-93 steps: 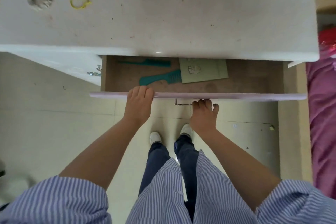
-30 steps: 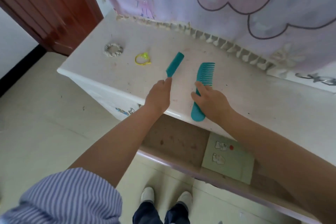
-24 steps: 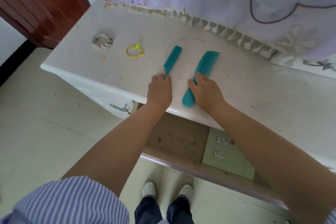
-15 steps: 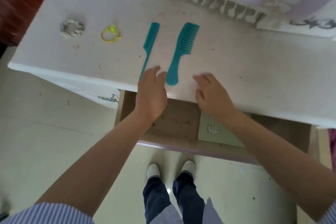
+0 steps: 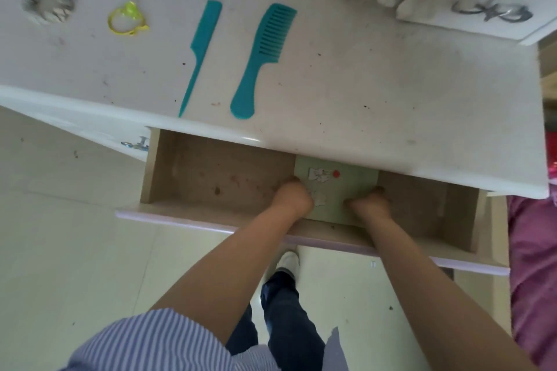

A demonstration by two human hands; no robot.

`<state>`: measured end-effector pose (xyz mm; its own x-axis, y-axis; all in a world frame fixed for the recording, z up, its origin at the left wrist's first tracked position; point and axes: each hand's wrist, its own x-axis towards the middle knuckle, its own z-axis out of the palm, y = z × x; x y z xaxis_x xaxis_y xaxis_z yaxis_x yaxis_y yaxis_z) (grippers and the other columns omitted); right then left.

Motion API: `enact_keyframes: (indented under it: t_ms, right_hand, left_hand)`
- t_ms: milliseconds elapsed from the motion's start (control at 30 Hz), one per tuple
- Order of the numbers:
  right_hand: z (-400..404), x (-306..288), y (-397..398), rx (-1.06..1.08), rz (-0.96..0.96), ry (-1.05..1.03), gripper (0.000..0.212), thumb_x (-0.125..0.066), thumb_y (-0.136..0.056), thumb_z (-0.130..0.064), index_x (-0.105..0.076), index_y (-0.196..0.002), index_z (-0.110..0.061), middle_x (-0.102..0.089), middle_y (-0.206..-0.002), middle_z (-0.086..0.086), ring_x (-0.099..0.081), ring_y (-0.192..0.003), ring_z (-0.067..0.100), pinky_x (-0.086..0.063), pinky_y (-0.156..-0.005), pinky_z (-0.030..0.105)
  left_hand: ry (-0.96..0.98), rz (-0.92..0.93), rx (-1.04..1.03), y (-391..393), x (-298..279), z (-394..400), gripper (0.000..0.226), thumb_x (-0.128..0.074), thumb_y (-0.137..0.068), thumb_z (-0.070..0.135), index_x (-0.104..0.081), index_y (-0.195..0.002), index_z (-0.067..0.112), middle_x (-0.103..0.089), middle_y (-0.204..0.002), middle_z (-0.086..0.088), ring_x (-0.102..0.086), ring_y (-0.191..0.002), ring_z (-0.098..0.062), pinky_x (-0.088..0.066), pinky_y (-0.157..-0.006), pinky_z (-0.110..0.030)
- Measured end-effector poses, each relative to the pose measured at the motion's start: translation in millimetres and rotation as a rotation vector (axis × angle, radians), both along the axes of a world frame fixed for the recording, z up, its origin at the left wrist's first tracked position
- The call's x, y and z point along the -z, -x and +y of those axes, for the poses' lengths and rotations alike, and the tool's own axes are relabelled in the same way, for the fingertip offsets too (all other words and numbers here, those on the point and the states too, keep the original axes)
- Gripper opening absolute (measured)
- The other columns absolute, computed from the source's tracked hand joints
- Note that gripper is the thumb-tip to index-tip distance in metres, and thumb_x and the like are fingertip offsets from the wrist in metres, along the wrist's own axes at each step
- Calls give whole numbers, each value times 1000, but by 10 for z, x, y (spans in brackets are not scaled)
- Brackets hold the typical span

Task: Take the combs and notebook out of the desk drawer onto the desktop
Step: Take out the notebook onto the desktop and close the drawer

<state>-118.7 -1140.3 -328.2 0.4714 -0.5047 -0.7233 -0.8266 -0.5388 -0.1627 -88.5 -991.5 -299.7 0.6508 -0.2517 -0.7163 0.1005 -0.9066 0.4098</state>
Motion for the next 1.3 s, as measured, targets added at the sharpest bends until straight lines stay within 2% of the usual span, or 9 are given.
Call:
enact_keyframes:
  t_ms: [100, 300, 567, 767, 833, 933, 1067, 1200, 1300]
  right_hand:
    - [-9, 0, 74, 74, 5, -71, 87, -74, -77, -33, -25, -140, 1, -39, -145, 16, -38, -133, 32, -40, -108, 39]
    - [94, -118, 105, 274, -53, -356, 54, -64, -87, -32, -50, -127, 0, -53, -135, 17, -51, -123, 32, -44, -103, 38]
    - [214, -849, 475, 162, -80, -551, 27, -58, -93, -23, -57, -72, -6, -61, -72, 7, -58, -63, 21, -47, -49, 13]
    - [284, -1355, 716, -113, -309, -560, 11, -57, -91, -10, -55, -102, -7, -59, -95, 5, -57, -80, 18, -50, -68, 26]
    - [244, -1455, 570, -138, -485, -537, 20, -57, -91, -5, -55, -111, -8, -58, -99, 5, -57, -82, 15, -50, -69, 16]
    - [84, -1519, 150, -136, -603, -558, 39, -56, -91, -1, -49, -129, -6, -59, -108, 12, -55, -94, 19, -48, -81, 28]
    - [-56, -1394, -468, 143, -773, -410, 51, -65, -84, 0, -48, -132, -6, -50, -76, -1, -51, -74, 11, -46, -77, 18]
    - [-177, -1264, -787, 236, -822, -273, 52, -65, -84, -5, -46, -132, -4, -54, -113, 13, -48, -100, 16, -43, -106, 35]
    - [-305, -1190, -761, 284, -792, -240, 58, -63, -87, -7, -37, -138, -7, -48, -134, 15, -49, -120, 24, -42, -106, 33]
  left_hand:
    - [-2, 24, -137, 64, 124, 164, 29, -44, -92, 7, -55, -118, -2, -58, -127, -22, -54, -117, -33, -46, -94, -33]
    - [68, 13, -327, 107, -1, 366, 33, -50, -94, 16, -52, -122, 0, -57, -128, -22, -54, -116, -34, -46, -93, -34]
    - [-19, -33, -290, 229, -686, 770, 36, -59, -89, 28, -57, -111, -1, -64, -109, -17, -60, -98, -31, -46, -76, -29]
    - [343, 335, -422, 468, -1101, 1182, 22, -62, -84, -1, -60, -99, 15, -66, -112, -11, -68, -81, -14, -60, -63, -24]
    - [528, 294, -553, 393, -1151, 1172, 27, -57, -85, -8, -60, -92, 18, -67, -106, -9, -69, -73, -8, -61, -58, -20]
    - [708, 156, -807, 97, -1132, 1019, 29, -55, -86, -9, -51, -101, 16, -65, -94, -5, -68, -74, -12, -62, -57, -23]
    - [818, 265, -942, -244, -1062, 718, 18, -51, -92, 2, -54, -84, 18, -64, -85, 1, -67, -61, -4, -57, -50, -15]
    - [830, 248, -1097, -409, -996, 361, 15, -54, -91, 0, -53, -80, 10, -61, -83, -4, -64, -68, -13, -56, -41, -13]
    - [775, 220, -1053, -483, -972, 159, 14, -55, -90, -1, -53, -79, 7, -60, -77, -4, -62, -61, -13, -55, -40, -14]
